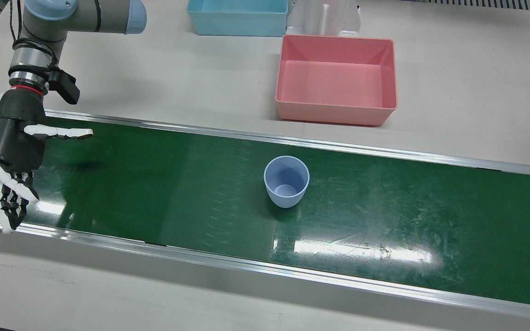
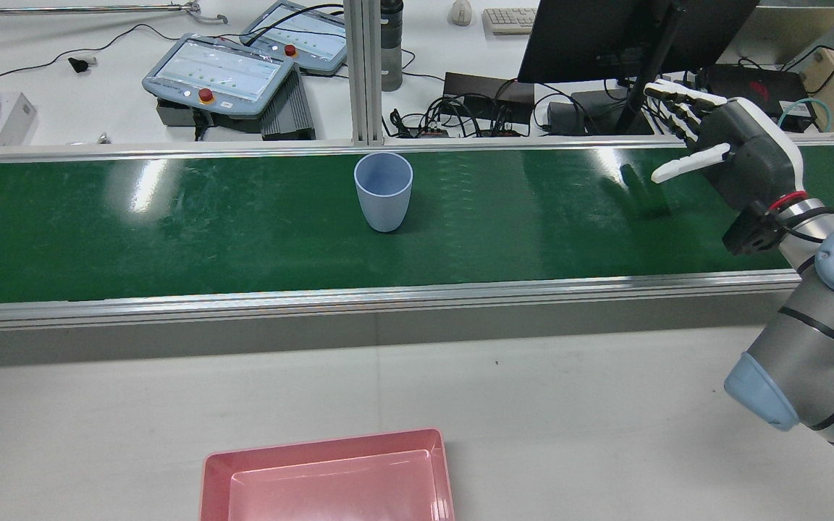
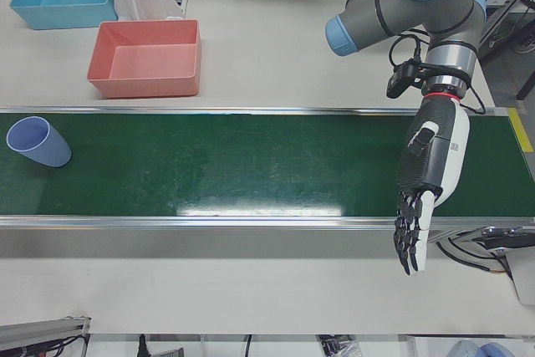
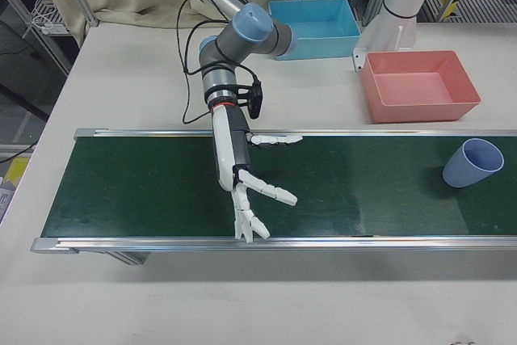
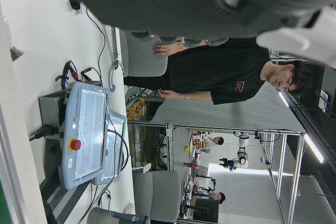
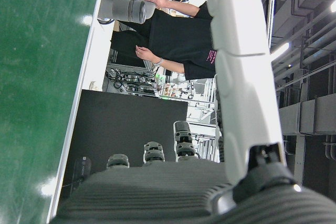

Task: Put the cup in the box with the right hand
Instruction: 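Move the open right hand along the belt toward the approaching cup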

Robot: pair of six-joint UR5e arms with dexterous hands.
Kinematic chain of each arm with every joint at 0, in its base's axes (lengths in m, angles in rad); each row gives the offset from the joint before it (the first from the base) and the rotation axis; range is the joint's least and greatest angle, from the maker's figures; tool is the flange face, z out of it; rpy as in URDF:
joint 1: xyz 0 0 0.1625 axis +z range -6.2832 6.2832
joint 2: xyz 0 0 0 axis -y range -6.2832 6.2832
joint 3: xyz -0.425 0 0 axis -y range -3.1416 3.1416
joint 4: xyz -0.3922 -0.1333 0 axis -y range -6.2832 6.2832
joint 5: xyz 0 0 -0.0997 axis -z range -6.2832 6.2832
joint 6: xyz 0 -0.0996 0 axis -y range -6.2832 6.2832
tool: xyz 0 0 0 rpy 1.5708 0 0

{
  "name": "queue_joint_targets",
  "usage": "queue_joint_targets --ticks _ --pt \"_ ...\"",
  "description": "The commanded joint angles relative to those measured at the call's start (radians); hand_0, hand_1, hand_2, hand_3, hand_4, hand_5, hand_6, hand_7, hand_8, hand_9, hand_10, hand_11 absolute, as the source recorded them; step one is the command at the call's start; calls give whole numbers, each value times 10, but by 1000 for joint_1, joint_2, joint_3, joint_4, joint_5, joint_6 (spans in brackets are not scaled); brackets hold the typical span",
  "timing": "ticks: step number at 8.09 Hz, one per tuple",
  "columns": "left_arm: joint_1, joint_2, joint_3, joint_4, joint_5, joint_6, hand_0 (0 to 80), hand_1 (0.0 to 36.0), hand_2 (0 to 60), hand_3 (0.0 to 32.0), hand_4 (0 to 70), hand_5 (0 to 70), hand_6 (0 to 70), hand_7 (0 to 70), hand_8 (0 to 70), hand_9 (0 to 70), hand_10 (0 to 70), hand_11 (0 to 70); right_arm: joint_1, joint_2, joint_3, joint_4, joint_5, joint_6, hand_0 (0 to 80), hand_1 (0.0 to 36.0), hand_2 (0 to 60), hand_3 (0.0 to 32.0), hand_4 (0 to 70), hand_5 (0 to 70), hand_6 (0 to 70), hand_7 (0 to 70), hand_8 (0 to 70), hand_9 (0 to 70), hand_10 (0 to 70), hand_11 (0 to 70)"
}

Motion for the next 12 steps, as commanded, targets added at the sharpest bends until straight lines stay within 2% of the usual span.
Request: queue_joint_targets --ticks 1,5,6,7,9,10,11,12 --pt "0 0 0 0 0 0 0 0 0 0 0 0 0 0 0 0 0 0 -12 0 2 0 2 0 751 178 0 0 215 74 62 195 24 73 0 10" --pt "0 0 0 0 0 0 0 0 0 0 0 0 0 0 0 0 0 0 -21 0 9 0 2 1 766 169 0 0 224 74 62 193 24 72 0 9" --pt "0 0 0 0 0 0 0 0 0 0 0 0 0 0 0 0 0 0 -29 0 9 0 4 2 735 180 0 0 207 72 62 191 23 71 0 9" --pt "0 0 0 0 0 0 0 0 0 0 0 0 0 0 0 0 0 0 -33 0 11 0 4 2 764 161 0 0 228 72 61 189 23 71 0 8" --pt "0 0 0 0 0 0 0 0 0 0 0 0 0 0 0 0 0 0 -38 2 11 0 4 2 703 165 0 0 199 69 59 180 22 68 0 7" --pt "0 0 0 0 0 0 0 0 0 0 0 0 0 0 0 0 0 0 -38 2 14 0 4 2 706 142 0 0 222 67 58 180 20 66 0 6" --pt "0 0 0 0 0 0 0 0 0 0 0 0 0 0 0 0 0 0 -39 2 14 0 4 2 696 146 0 0 218 67 59 181 21 68 0 6" --pt "0 0 0 0 0 0 0 0 0 0 0 0 0 0 0 0 0 0 -42 2 15 0 4 0 690 134 0 0 225 65 58 184 22 70 0 6"
